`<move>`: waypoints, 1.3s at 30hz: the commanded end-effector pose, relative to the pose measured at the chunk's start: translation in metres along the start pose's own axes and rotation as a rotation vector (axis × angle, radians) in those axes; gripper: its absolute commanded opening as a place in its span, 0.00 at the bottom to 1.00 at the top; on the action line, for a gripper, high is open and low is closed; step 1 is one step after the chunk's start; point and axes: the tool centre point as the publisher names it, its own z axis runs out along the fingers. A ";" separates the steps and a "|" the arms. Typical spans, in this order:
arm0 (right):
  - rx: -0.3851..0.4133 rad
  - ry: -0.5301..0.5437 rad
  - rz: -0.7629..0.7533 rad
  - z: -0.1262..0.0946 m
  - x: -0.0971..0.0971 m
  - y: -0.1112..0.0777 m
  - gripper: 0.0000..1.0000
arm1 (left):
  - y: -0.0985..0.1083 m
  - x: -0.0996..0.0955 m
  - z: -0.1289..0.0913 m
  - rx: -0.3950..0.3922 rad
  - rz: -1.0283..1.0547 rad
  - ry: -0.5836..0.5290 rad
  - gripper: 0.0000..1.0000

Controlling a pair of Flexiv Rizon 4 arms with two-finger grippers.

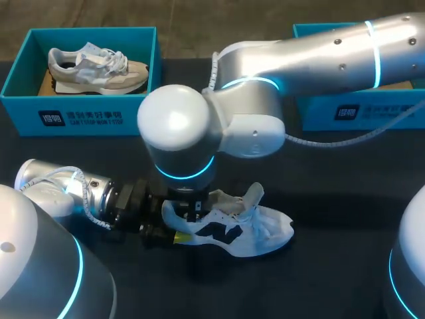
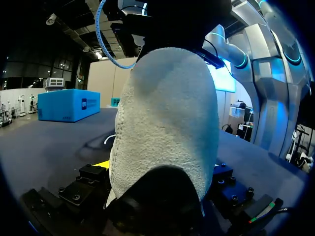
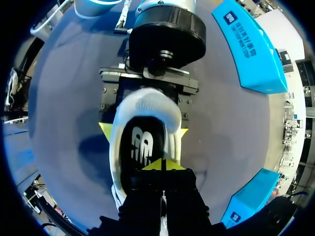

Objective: Take the shoe out of the shoebox, open the shoe tongue, remove and reinsert the insole, then place the shoe into the shoebox

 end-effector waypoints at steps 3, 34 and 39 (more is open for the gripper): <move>0.013 0.018 0.017 0.015 0.004 0.002 0.00 | 0.003 0.000 0.000 -0.001 0.000 -0.003 0.00; 0.045 0.017 0.161 0.025 0.015 -0.050 0.21 | 0.003 0.000 0.000 -0.001 0.000 -0.003 0.00; 0.051 0.036 0.163 0.030 0.018 -0.052 0.36 | 0.003 0.000 0.000 -0.001 0.000 -0.003 0.00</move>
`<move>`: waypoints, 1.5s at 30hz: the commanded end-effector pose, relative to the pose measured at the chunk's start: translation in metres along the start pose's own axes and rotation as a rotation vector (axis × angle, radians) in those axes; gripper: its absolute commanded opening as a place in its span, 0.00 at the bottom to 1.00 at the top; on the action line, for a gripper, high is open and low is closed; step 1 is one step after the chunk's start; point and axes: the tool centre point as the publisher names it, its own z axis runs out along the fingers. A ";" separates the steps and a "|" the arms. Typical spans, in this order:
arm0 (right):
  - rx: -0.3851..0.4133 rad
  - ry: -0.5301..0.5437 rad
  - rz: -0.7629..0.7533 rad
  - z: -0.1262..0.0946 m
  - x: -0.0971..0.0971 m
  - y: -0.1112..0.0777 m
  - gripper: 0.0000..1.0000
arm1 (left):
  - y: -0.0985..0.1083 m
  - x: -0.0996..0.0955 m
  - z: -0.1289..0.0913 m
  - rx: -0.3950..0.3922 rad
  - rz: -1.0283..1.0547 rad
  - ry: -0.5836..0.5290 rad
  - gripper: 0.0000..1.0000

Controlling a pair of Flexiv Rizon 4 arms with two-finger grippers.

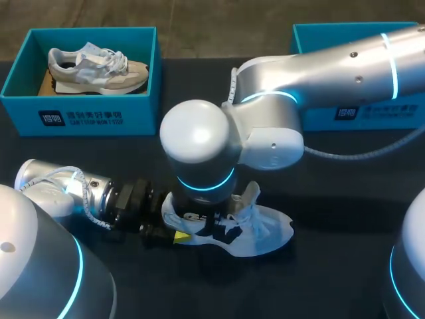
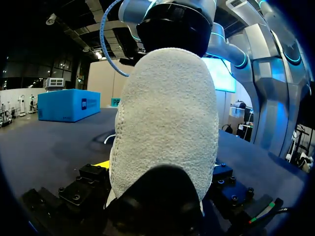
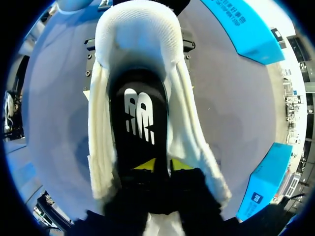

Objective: Take the shoe out of the shoebox, open the shoe tongue, remove and reinsert the insole, then place the shoe into the shoebox

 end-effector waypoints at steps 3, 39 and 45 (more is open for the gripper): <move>0.000 0.030 -0.001 0.007 0.001 -0.003 0.38 | 0.003 0.000 0.000 -0.001 0.000 -0.003 0.00; -0.066 0.254 -0.044 0.030 0.055 -0.007 0.00 | 0.003 0.000 0.000 -0.001 0.000 -0.003 0.00; -0.130 0.195 -0.040 0.009 0.050 -0.008 0.00 | 0.003 0.000 0.000 -0.001 0.000 -0.003 0.00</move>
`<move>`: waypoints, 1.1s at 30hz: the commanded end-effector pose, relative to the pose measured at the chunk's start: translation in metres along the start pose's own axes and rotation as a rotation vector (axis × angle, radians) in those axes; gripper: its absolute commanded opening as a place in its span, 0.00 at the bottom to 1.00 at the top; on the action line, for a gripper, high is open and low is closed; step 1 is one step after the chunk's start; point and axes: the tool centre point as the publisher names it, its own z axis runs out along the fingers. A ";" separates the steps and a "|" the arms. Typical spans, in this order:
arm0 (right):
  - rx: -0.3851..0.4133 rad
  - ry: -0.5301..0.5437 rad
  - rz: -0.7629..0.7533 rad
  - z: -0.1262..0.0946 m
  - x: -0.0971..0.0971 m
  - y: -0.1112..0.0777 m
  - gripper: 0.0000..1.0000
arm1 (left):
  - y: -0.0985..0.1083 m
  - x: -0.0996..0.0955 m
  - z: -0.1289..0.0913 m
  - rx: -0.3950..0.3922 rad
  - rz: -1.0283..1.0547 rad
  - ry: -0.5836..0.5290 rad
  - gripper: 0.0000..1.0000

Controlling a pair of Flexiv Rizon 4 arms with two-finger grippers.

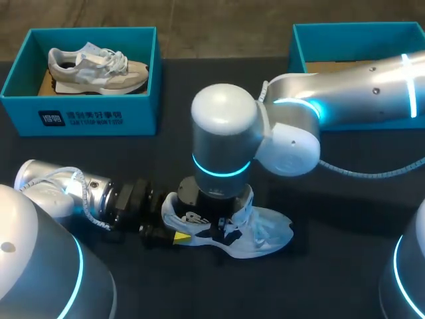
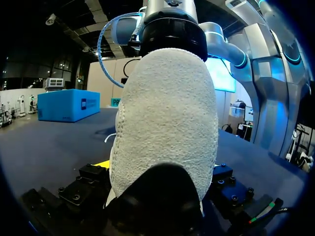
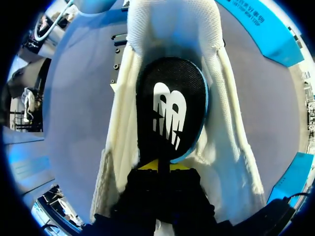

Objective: Take the shoe out of the shoebox, open the shoe tongue, remove and reinsert the insole, then place the shoe into the shoebox

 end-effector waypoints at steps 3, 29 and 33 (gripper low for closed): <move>-0.066 -0.073 -0.001 -0.012 0.015 -0.007 0.00 | 0.002 -0.002 0.000 -0.001 -0.002 -0.003 0.00; -0.394 -0.187 0.035 -0.042 -0.002 -0.023 0.00 | 0.002 -0.002 0.000 -0.001 -0.002 -0.003 0.00; -0.448 -0.214 0.018 -0.050 -0.004 -0.019 0.00 | 0.002 -0.002 0.000 -0.001 -0.002 -0.003 0.00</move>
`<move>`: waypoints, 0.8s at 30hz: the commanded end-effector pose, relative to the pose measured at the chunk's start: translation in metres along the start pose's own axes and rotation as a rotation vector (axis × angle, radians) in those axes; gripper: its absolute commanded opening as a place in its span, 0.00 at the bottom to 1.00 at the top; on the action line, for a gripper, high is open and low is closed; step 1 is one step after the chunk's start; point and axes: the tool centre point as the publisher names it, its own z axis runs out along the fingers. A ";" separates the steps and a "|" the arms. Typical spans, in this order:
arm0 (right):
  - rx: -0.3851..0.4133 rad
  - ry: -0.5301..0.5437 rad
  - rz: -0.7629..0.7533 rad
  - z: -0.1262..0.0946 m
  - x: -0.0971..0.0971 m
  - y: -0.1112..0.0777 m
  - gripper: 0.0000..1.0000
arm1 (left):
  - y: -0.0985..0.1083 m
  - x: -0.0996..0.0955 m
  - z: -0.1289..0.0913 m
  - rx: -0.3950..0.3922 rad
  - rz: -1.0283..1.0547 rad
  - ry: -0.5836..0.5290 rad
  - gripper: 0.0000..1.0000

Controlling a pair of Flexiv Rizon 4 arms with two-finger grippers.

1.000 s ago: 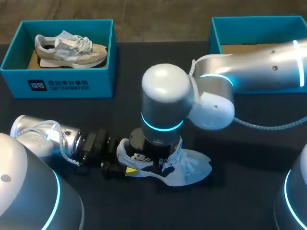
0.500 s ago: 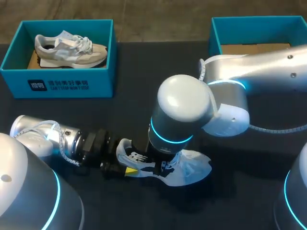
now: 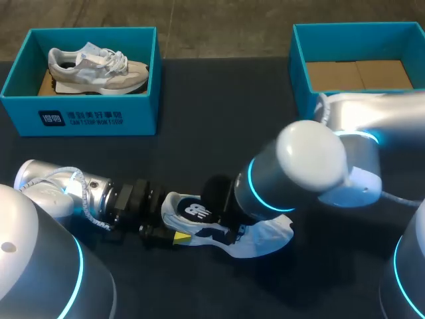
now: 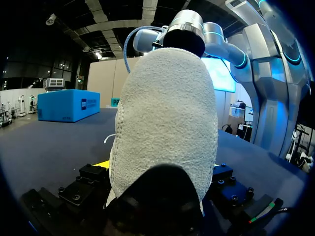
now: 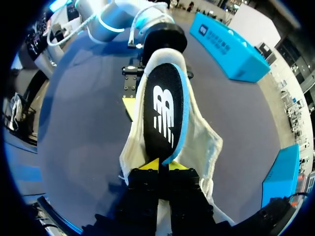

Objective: Take the shoe out of the shoebox, open the shoe tongue, remove and reinsert the insole, then place the shoe into the shoebox

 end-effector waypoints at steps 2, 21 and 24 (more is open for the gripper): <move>-0.115 -0.016 -0.018 -0.014 -0.002 -0.004 0.00 | 0.003 -0.002 0.001 -0.002 -0.001 -0.003 0.00; -0.131 0.037 -0.127 -0.011 -0.010 0.031 0.16 | 0.003 -0.002 0.001 -0.002 -0.001 -0.003 0.00; -0.128 0.040 -0.129 -0.012 -0.010 0.030 0.30 | 0.003 -0.002 0.001 -0.002 -0.001 -0.003 0.00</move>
